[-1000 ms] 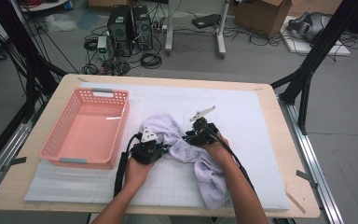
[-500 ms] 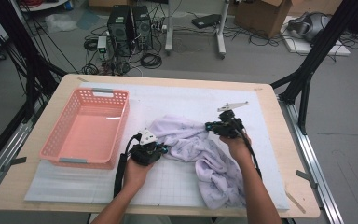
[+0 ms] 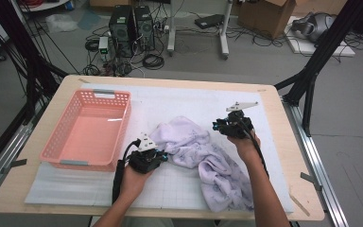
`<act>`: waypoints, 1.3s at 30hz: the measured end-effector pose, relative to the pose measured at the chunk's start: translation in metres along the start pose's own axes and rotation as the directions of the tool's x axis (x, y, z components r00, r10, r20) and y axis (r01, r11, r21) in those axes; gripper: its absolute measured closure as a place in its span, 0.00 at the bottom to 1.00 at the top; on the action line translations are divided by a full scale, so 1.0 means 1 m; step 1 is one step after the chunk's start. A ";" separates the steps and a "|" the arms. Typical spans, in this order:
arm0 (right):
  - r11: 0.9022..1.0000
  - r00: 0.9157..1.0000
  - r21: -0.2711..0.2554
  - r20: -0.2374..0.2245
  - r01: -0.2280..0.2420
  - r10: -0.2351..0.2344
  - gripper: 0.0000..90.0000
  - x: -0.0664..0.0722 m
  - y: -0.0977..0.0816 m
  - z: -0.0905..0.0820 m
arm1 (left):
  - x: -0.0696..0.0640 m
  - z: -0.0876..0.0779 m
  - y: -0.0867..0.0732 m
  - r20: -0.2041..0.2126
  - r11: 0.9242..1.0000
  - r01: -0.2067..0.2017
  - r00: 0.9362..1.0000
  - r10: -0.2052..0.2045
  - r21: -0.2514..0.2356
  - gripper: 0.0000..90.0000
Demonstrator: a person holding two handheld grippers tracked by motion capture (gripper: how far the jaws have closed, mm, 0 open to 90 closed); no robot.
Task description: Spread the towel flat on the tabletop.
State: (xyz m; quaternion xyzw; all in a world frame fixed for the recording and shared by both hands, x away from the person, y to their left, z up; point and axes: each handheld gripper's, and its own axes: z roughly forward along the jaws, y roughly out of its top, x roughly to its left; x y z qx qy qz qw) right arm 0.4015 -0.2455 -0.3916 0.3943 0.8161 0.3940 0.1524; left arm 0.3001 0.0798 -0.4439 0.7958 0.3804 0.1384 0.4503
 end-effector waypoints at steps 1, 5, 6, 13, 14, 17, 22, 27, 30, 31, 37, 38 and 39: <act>1.000 1.000 0.012 0.001 -0.013 0.013 0.71 -0.001 0.001 0.005 | -0.001 0.001 -0.001 0.003 1.000 0.005 1.000 -0.005 0.000 0.94; 0.998 1.000 0.054 -0.014 -0.013 0.013 0.60 0.004 0.004 0.038 | -0.002 0.001 -0.002 0.009 1.000 -0.004 1.000 0.003 0.009 0.94; 0.997 1.000 0.073 -0.024 0.001 0.000 0.59 0.007 0.005 0.047 | -0.002 0.002 -0.002 0.008 1.000 -0.002 1.000 0.002 0.005 0.94; 0.981 0.994 0.165 -0.039 0.107 -0.102 0.88 0.031 0.011 0.082 | 0.000 0.000 -0.005 0.015 1.000 0.010 1.000 -0.010 -0.002 0.94; 0.979 0.992 0.171 -0.077 0.113 -0.101 0.95 0.030 0.011 0.082 | 0.000 0.000 -0.005 0.021 1.000 0.009 1.000 -0.009 -0.006 0.94; 0.970 0.990 0.195 -0.032 0.143 -0.139 0.98 0.026 0.012 0.075 | -0.001 0.000 -0.005 0.035 1.000 0.009 0.999 -0.009 -0.016 0.93; 0.989 0.993 0.121 0.072 0.088 -0.097 0.98 0.011 0.013 0.053 | -0.004 0.005 -0.005 0.064 0.999 0.015 0.998 -0.013 -0.036 0.89; 0.997 0.969 0.053 0.240 0.050 -0.061 0.98 -0.008 0.012 0.026 | -0.004 0.005 -0.005 0.092 0.999 0.026 0.995 -0.023 -0.033 0.78; 1.000 0.925 -0.025 0.380 -0.005 0.015 0.98 -0.023 0.007 0.004 | -0.003 0.005 -0.005 0.087 0.999 0.029 0.996 -0.026 -0.032 0.74; 0.998 0.902 -0.065 0.430 -0.027 0.052 0.98 -0.028 0.003 -0.004 | -0.003 0.005 -0.005 0.086 0.999 0.031 0.996 -0.028 -0.032 0.73; 0.982 0.863 -0.144 0.472 -0.124 0.178 0.90 -0.047 -0.019 -0.028 | 0.002 0.007 -0.004 0.092 0.997 0.074 0.993 -0.070 -0.036 0.69; 0.980 0.867 -0.151 0.461 -0.132 0.188 0.82 -0.047 -0.022 -0.030 | 0.002 0.007 -0.004 0.088 0.996 0.081 0.993 -0.077 -0.042 0.67; 0.975 0.876 -0.164 0.435 -0.153 0.211 0.76 -0.049 -0.025 -0.033 | 0.003 0.008 -0.003 0.091 0.995 0.086 0.993 -0.081 -0.049 0.65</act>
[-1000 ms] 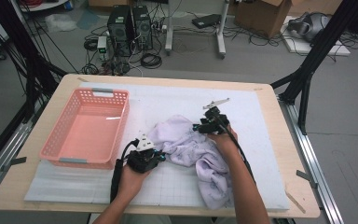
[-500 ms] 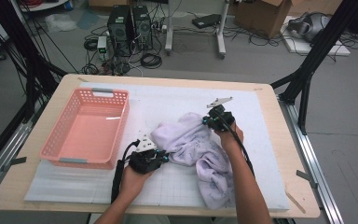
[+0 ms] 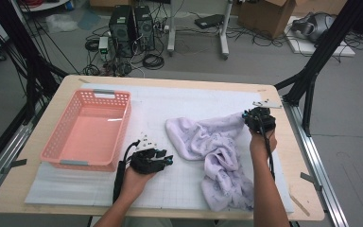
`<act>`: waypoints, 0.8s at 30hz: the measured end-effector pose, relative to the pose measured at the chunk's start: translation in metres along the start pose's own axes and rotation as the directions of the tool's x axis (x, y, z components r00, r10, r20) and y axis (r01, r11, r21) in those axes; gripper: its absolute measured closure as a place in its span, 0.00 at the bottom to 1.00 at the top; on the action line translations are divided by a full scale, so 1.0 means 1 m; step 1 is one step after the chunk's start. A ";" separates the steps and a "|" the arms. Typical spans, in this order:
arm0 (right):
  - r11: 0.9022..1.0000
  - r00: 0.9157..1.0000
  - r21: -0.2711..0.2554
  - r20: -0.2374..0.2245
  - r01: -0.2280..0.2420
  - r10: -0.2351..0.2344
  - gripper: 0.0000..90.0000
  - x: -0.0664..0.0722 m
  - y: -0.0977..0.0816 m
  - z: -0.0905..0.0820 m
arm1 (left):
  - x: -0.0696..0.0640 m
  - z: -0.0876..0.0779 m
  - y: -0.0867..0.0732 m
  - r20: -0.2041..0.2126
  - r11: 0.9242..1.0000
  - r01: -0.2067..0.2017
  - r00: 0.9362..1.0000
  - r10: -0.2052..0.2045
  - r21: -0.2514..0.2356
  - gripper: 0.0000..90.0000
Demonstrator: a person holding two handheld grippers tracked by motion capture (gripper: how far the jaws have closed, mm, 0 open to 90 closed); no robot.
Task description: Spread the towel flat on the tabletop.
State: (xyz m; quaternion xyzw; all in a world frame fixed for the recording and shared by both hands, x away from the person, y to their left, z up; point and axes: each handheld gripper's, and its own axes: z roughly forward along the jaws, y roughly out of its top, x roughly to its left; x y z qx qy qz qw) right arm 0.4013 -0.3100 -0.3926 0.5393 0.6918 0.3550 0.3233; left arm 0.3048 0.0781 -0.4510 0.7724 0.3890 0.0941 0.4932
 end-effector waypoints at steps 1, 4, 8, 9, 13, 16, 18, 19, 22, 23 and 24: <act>1.000 0.999 -0.002 -0.032 -0.021 0.021 0.70 -0.003 -0.002 -0.002 | 0.000 0.000 0.000 0.000 1.000 0.000 1.000 0.000 0.000 0.63; 0.999 0.993 0.036 -0.114 -0.022 0.026 0.62 -0.009 -0.009 -0.012 | -0.001 0.006 0.010 0.067 0.998 -0.053 0.996 0.051 0.025 0.52; 0.999 0.992 0.018 -0.124 0.035 -0.033 0.62 -0.016 -0.025 -0.033 | -0.006 0.017 0.016 0.068 0.999 -0.046 0.997 0.047 -0.019 0.48; 0.999 0.991 0.020 -0.126 0.038 -0.035 0.62 -0.018 -0.030 -0.039 | -0.006 0.017 0.016 0.068 0.999 -0.046 0.997 0.047 -0.019 0.47; 0.999 0.988 0.009 -0.151 0.043 -0.041 0.61 -0.026 -0.050 -0.061 | -0.015 0.040 0.027 0.062 0.998 -0.057 0.996 0.056 0.011 0.47; 0.999 0.984 0.011 -0.173 0.053 -0.050 0.61 -0.029 -0.066 -0.073 | -0.022 0.056 0.036 0.061 0.997 -0.070 0.996 0.069 0.023 0.47; 0.998 0.982 0.018 -0.183 0.055 -0.051 0.61 -0.031 -0.075 -0.079 | -0.029 0.067 0.040 0.061 0.994 -0.096 0.994 0.092 0.054 0.47; 0.998 0.980 0.018 -0.191 0.053 -0.048 0.60 -0.031 -0.079 -0.082 | -0.032 0.072 0.041 0.058 0.992 -0.103 0.993 0.099 0.069 0.46; 1.000 0.975 0.001 -0.220 0.023 -0.022 0.59 -0.033 -0.089 -0.087 | -0.043 0.089 0.045 0.028 0.983 -0.128 0.992 0.126 0.129 0.47; 1.000 0.974 -0.007 -0.225 0.008 -0.009 0.58 -0.034 -0.093 -0.088 | -0.046 0.092 0.045 0.024 0.983 -0.128 0.992 0.126 0.135 0.47; 1.000 0.973 -0.011 -0.230 -0.004 0.002 0.58 -0.034 -0.096 -0.089 | -0.049 0.096 0.045 0.011 0.977 -0.157 0.988 0.157 0.141 0.46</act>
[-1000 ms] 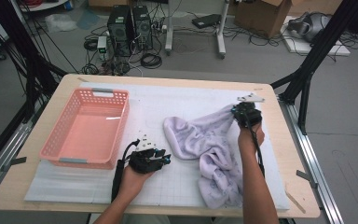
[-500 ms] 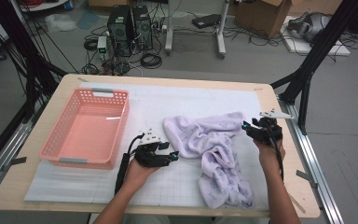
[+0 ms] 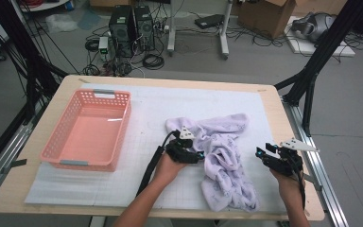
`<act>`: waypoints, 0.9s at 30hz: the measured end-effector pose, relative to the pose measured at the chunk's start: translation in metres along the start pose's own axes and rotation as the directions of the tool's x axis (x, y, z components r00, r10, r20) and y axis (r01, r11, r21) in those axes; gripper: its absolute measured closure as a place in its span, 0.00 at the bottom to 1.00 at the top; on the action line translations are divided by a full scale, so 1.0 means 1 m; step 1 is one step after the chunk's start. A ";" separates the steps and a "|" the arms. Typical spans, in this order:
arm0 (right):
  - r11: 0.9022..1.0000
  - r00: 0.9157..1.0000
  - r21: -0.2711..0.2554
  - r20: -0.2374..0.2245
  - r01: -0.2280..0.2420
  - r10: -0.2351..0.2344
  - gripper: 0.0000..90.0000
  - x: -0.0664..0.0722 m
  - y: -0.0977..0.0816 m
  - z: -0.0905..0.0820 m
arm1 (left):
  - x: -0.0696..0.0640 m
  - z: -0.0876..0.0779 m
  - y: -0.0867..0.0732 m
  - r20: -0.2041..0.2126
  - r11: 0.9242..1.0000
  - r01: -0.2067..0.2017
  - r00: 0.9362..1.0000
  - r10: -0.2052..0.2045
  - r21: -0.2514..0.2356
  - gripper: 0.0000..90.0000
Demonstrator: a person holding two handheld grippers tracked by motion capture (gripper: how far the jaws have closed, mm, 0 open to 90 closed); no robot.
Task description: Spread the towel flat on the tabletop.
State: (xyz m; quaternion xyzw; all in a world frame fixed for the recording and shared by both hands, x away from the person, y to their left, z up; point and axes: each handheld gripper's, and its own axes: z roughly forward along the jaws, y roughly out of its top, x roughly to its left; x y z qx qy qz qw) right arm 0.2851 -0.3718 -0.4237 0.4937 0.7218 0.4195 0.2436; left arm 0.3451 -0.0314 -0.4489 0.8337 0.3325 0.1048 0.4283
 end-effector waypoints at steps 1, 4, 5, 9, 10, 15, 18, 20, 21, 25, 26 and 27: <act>1.000 1.000 0.006 -0.005 0.002 -0.002 0.58 -0.001 -0.003 0.001 | -0.002 0.001 0.001 -0.008 1.000 -0.011 1.000 0.011 0.006 0.46; 1.000 1.000 0.015 -0.008 -0.009 0.009 0.58 -0.004 -0.005 0.001 | -0.008 0.002 0.000 -0.041 0.998 -0.066 0.997 0.067 0.015 0.50; 1.000 1.000 0.012 -0.009 -0.016 0.016 0.57 -0.005 -0.005 0.001 | -0.009 0.001 0.000 -0.042 0.997 -0.079 0.996 0.080 0.018 0.55; 1.000 1.000 0.009 -0.008 -0.012 0.012 0.57 -0.003 -0.005 0.002 | -0.010 -0.004 0.001 -0.056 0.993 -0.108 0.992 0.110 0.036 0.86; 1.000 1.000 0.011 -0.009 -0.009 0.009 0.57 -0.003 -0.005 0.002 | -0.008 -0.006 0.001 -0.050 0.994 -0.101 0.994 0.102 0.030 0.88; 1.000 1.000 0.014 -0.004 -0.017 0.017 0.57 -0.004 -0.007 0.000 | 0.020 -0.029 0.004 -0.099 0.998 -0.002 0.995 -0.004 -0.063 0.92; 0.999 1.000 0.027 0.009 -0.022 0.022 0.57 -0.007 -0.010 0.002 | 0.041 -0.040 0.003 -0.139 0.996 0.048 0.988 -0.059 -0.082 0.92; 0.999 1.000 0.029 0.008 -0.027 0.026 0.57 -0.007 -0.011 0.002 | 0.047 -0.043 0.003 -0.163 0.993 0.061 0.984 -0.077 -0.096 0.93; 0.999 1.000 0.024 0.004 -0.022 0.022 0.57 -0.008 -0.011 0.002 | 0.054 -0.045 0.002 -0.178 0.991 0.073 0.980 -0.092 -0.111 0.93; 1.000 1.000 0.017 -0.003 -0.017 0.017 0.57 -0.005 -0.010 0.003 | 0.087 -0.049 -0.009 -0.255 0.979 0.173 0.947 -0.195 -0.108 0.92; 1.000 1.000 0.018 -0.003 -0.018 0.018 0.57 -0.005 -0.010 0.004 | 0.089 -0.049 -0.010 -0.249 0.976 0.195 0.944 -0.214 -0.101 0.90; 1.000 1.000 0.020 -0.005 -0.012 0.012 0.57 -0.004 -0.009 0.005 | 0.088 -0.051 -0.010 -0.245 0.976 0.197 0.945 -0.215 -0.098 0.86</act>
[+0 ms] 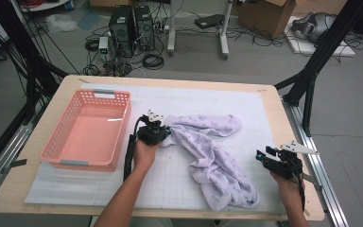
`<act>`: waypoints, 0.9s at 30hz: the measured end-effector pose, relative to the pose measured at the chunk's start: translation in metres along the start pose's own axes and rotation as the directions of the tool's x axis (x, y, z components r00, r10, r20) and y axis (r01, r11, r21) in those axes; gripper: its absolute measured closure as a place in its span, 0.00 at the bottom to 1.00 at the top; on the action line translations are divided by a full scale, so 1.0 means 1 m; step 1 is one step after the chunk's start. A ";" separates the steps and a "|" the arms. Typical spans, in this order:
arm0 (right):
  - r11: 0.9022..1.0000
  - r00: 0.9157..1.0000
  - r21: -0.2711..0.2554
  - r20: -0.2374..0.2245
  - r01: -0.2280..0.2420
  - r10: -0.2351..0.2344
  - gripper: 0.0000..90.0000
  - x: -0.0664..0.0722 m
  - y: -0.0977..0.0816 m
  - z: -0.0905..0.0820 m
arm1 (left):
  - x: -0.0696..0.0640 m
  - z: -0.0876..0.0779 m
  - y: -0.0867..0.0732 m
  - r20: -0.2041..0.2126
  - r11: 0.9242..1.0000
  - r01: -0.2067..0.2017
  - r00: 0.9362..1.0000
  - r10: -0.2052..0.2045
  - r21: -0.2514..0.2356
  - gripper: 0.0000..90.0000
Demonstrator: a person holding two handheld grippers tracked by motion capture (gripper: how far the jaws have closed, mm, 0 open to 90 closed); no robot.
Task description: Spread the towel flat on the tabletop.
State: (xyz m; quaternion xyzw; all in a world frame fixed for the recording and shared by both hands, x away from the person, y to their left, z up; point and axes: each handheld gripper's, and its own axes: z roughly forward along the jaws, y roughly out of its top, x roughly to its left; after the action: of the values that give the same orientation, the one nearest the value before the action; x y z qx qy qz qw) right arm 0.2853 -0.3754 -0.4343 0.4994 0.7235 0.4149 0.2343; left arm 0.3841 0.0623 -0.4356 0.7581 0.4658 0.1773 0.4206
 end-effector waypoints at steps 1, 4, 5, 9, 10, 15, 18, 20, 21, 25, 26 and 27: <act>1.000 1.000 0.003 -0.002 0.003 -0.003 0.57 0.001 0.000 0.001 | -0.002 -0.002 0.000 0.004 1.000 -0.001 1.000 0.001 -0.004 0.81; 1.000 1.000 0.006 -0.005 0.010 -0.010 0.57 0.003 0.001 0.003 | -0.012 -0.010 0.004 0.042 0.999 -0.014 0.999 0.015 -0.033 0.61; 1.000 1.000 0.006 -0.006 0.010 -0.010 0.57 0.004 0.001 0.003 | -0.018 -0.013 0.005 0.059 0.999 -0.030 0.998 0.033 -0.041 0.59; 1.000 1.000 0.014 -0.008 0.015 -0.015 0.57 0.006 0.001 0.005 | -0.040 -0.021 0.008 0.141 0.994 -0.076 0.986 0.086 -0.080 0.61; 1.000 1.000 0.014 -0.009 0.018 -0.018 0.57 0.006 0.001 0.005 | -0.044 -0.021 0.009 0.175 0.994 -0.069 0.981 0.084 -0.090 0.61; 1.000 1.000 0.006 -0.013 0.022 -0.022 0.57 0.008 0.002 0.004 | -0.061 -0.012 0.009 0.262 0.998 -0.023 0.964 0.037 -0.058 0.51; 0.999 0.999 0.012 -0.014 0.031 -0.031 0.57 0.008 0.001 0.005 | -0.079 0.005 0.006 0.264 0.997 -0.071 0.962 0.070 -0.003 0.49; 1.000 1.000 0.015 -0.016 0.027 -0.027 0.57 0.009 0.001 0.005 | -0.082 0.010 0.004 0.265 0.997 -0.079 0.962 0.073 0.012 0.47; 0.999 0.999 0.012 -0.018 0.030 -0.029 0.57 0.009 0.001 0.004 | -0.089 0.017 0.000 0.256 0.994 -0.104 0.962 0.091 0.038 0.47; 0.999 0.999 0.015 -0.025 0.034 -0.033 0.57 0.010 0.002 0.007 | -0.102 0.024 -0.006 0.202 0.977 -0.202 0.962 0.186 0.062 0.45; 0.999 0.999 0.019 -0.028 0.031 -0.030 0.57 0.011 0.002 0.009 | -0.102 0.024 -0.006 0.202 0.977 -0.202 0.962 0.186 0.062 0.47; 0.999 0.999 0.026 -0.035 0.029 -0.028 0.57 0.012 0.002 0.011 | -0.104 0.023 -0.008 0.184 0.967 -0.248 0.955 0.232 0.065 0.54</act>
State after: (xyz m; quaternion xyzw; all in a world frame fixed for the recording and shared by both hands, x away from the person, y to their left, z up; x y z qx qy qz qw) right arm 0.2899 -0.3605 -0.4375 0.4849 0.7398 0.4106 0.2213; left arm 0.3428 -0.0364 -0.4426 0.8394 0.3388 0.1392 0.4016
